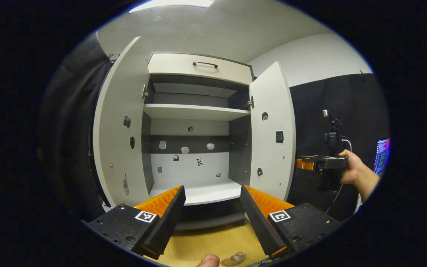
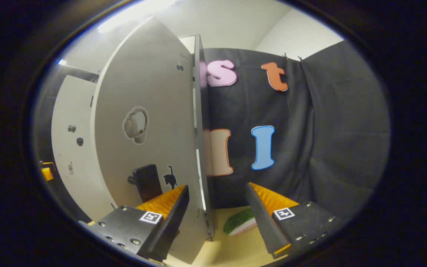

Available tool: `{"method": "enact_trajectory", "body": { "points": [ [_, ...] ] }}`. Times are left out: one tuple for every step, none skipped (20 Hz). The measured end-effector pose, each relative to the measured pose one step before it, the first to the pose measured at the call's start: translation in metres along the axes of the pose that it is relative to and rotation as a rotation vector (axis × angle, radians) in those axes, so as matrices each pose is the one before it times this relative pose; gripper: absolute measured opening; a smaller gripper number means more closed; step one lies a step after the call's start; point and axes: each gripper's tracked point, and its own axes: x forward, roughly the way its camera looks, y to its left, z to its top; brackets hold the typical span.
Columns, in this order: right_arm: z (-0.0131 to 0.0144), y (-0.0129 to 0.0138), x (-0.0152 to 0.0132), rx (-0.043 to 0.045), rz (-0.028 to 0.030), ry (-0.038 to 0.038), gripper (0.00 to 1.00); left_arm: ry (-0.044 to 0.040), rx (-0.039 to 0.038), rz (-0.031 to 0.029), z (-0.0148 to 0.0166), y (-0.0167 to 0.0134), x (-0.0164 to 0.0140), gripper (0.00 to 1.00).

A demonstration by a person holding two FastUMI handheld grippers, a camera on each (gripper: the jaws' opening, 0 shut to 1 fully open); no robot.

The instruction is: Grasp the bottle in the cabinet with the left hand and place it on the coaster, then close the right door with the right hand and the left door with the left hand.

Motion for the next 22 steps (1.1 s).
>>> {"method": "enact_trajectory", "body": {
  "points": [
    [0.00080,0.00361,-0.00070,-0.00120,-0.00561,-0.00755,0.94,-0.00141,-0.00679,0.00208,0.00104,0.00000,-0.00131,0.94],
    [-0.00092,0.00473,0.00038,-0.00145,-0.00348,0.00144,0.93,0.00495,-0.00602,0.00008,-0.00065,-0.00010,-0.00187,0.94],
    [-0.00064,0.00475,0.00059,-0.00237,-0.00202,0.00593,0.93,-0.00042,-0.00366,0.00540,-0.00034,0.00020,-0.00227,0.94],
    [0.00024,0.00462,-0.00006,-0.00742,0.00137,0.00234,0.93,0.00101,-0.00190,0.00737,0.00071,0.00125,-0.00270,0.94],
    [0.00031,0.00432,-0.00064,-0.00704,-0.00013,0.00138,0.93,0.00592,0.00108,0.00547,-0.00156,0.00187,-0.00138,0.94],
    [-0.00016,0.00461,0.00087,-0.00670,0.00313,0.00090,0.93,0.00846,0.00463,0.01115,-0.00229,0.00397,-0.00084,0.94],
    [0.00025,0.00503,0.00089,-0.00234,0.00455,0.00170,0.93,0.00337,0.00034,0.00848,-0.00066,0.00355,-0.00023,0.94],
    [-0.00080,0.00367,0.00110,0.00458,0.00049,0.00295,0.93,0.00576,0.00073,0.00547,-0.00044,0.00426,-0.00048,0.94],
    [0.00130,0.00183,0.00149,0.01053,-0.01067,-0.00435,0.93,0.00423,-0.00126,0.00891,-0.00204,0.00502,0.00142,0.94],
    [0.00036,0.00127,0.00062,0.00865,-0.01138,-0.00239,0.94,0.00355,-0.00205,0.00879,-0.00055,0.00517,0.00078,0.95],
    [0.00113,0.00330,0.00191,0.00561,-0.00674,-0.00205,0.94,0.00437,-0.00311,0.00960,-0.00026,0.00515,-0.00019,0.94],
    [0.00221,0.00377,0.00226,0.00449,-0.00398,-0.00603,0.93,0.00498,-0.00532,0.01170,-0.00074,0.00640,-0.00095,0.94],
    [0.00371,0.00588,0.00086,0.00289,0.00495,-0.01310,0.93,0.00249,-0.00835,0.01203,-0.00162,0.00622,-0.00175,0.95],
    [-0.00084,0.00670,0.00180,0.00134,0.00624,0.00314,0.93,0.00551,-0.00524,0.01227,-0.00148,0.00617,-0.00169,0.95],
    [-0.00255,0.00714,0.00196,-0.00026,0.00572,0.00804,0.94,0.00408,-0.00050,0.01234,-0.00172,0.00383,-0.00301,0.95],
    [-0.00191,0.00707,0.00040,-0.00153,0.00661,0.00486,0.94,0.00285,0.00048,0.01301,0.00015,0.00755,-0.00302,0.93],
    [-0.00107,0.00870,0.00117,-0.00038,0.01350,0.00648,0.94,0.00319,0.00076,0.01339,-0.00007,0.00941,-0.00220,0.95],
    [-0.00173,0.01212,-0.00057,0.00245,0.02440,0.00388,0.93,0.00123,0.00070,0.01126,-0.00067,0.00754,0.00130,0.95],
    [-0.00008,0.01361,-0.00065,0.00767,0.03348,-0.00192,0.94,-0.00508,-0.00108,0.01137,0.00209,0.00805,0.00009,0.95],
    [0.00004,0.01346,-0.00015,0.00988,0.03620,0.00044,0.94,-0.00097,-0.00380,0.00796,0.00013,0.00641,-0.00192,0.95],
    [-0.00089,0.01020,-0.00171,0.00685,0.02354,0.00348,0.94,0.00779,-0.00350,0.00726,-0.00189,0.00680,-0.00132,0.94],
    [-0.00051,0.00530,-0.00294,-0.00078,0.00353,0.00046,1.00,0.00385,-0.00244,0.01170,-0.00178,0.00897,-0.00343,0.94]
  ]
}}
